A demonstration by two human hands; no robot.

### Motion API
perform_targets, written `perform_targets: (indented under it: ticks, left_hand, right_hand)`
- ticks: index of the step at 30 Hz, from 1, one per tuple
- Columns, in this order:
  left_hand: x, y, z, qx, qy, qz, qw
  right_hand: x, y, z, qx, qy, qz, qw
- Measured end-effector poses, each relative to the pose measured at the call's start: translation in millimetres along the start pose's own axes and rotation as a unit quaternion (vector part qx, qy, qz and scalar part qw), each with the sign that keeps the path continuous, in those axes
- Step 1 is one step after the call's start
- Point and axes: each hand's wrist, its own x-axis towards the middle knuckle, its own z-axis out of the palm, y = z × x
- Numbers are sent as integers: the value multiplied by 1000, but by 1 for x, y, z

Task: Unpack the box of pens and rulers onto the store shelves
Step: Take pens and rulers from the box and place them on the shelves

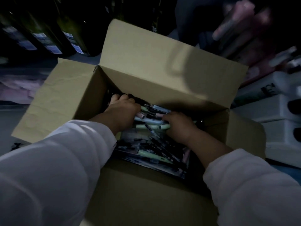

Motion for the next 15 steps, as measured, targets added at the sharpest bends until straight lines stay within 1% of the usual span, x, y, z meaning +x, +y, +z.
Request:
perform_targets:
  ticks: [3, 4, 5, 7, 8, 10, 13, 15]
  left_hand:
    - [-9, 1, -16, -92, 2, -20, 996]
    - [-13, 2, -21, -154, 20, -26, 988]
    - [-17, 3, -27, -245, 39, -34, 968]
    - [-29, 10, -40, -438, 60, -48, 896]
    - [-36, 14, -47, -498, 68, -58, 863]
    - [-48, 18, -59, -565, 73, -83, 818]
    - [-68, 23, -82, -634, 73, -109, 762]
    - [-82, 26, -101, -690, 79, -115, 710]
  right_hand:
    - [-10, 0, -12, 90, 8, 7, 996]
    - [-14, -1, -16, 115, 11, 8, 993]
    - [-18, -3, -21, 148, 20, 8, 989]
    - [-27, -10, -31, 241, 46, 9, 969]
    - [-33, -14, -38, 294, 59, 8, 954]
    - [-48, -24, -53, 372, 65, 9, 926]
    - [-68, -35, -71, 446, 35, 11, 894]
    - [-83, -45, -85, 490, 28, 21, 871]
